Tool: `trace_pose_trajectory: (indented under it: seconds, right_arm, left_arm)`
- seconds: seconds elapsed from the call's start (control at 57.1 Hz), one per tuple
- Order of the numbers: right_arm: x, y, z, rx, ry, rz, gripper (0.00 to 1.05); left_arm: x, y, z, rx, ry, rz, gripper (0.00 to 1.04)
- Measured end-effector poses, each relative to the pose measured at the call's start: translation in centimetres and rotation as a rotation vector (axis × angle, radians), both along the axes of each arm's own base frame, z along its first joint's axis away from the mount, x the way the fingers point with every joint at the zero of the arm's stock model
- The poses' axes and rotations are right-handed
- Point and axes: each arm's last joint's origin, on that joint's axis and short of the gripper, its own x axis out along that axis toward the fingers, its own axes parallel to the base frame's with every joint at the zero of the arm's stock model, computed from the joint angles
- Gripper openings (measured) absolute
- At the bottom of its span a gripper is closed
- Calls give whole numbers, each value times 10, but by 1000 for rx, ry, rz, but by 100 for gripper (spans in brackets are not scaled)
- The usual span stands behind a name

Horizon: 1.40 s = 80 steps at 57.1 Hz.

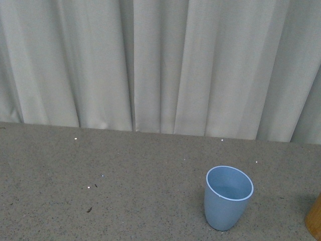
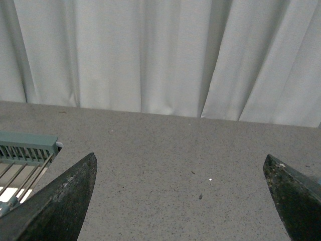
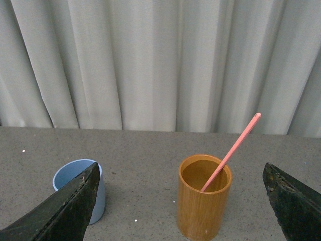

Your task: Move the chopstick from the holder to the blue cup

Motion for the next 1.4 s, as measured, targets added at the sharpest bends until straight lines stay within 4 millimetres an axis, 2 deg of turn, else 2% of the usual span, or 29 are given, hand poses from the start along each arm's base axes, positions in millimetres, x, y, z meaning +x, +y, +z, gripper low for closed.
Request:
trace_pose_trajectory:
  seconds: [0.911,0.998,1.104,1.244,1.331,1.401]
  right_arm:
    - [0,0,0,0,0,0,95]
    - [2,-2,6,64,-60,-69,95]
    - [15,-9,15,114,-127,-89,95]
    - [43,-16,28,145,-155,-49,95]
    - [72,-19,32,159,-139,4,95]
    - [97,-22,26,169,-79,1,95]
  left_arm:
    - [0,0,0,0,0,0,98]
    - [0,0,0,0,0,0,98]
    - [0,0,0,0,0,0,98]
    - [0,0,0,0,0,0,98]
    - [0,0,0,0,0,1,98]
    - [0,0,0,0,0,1,98]
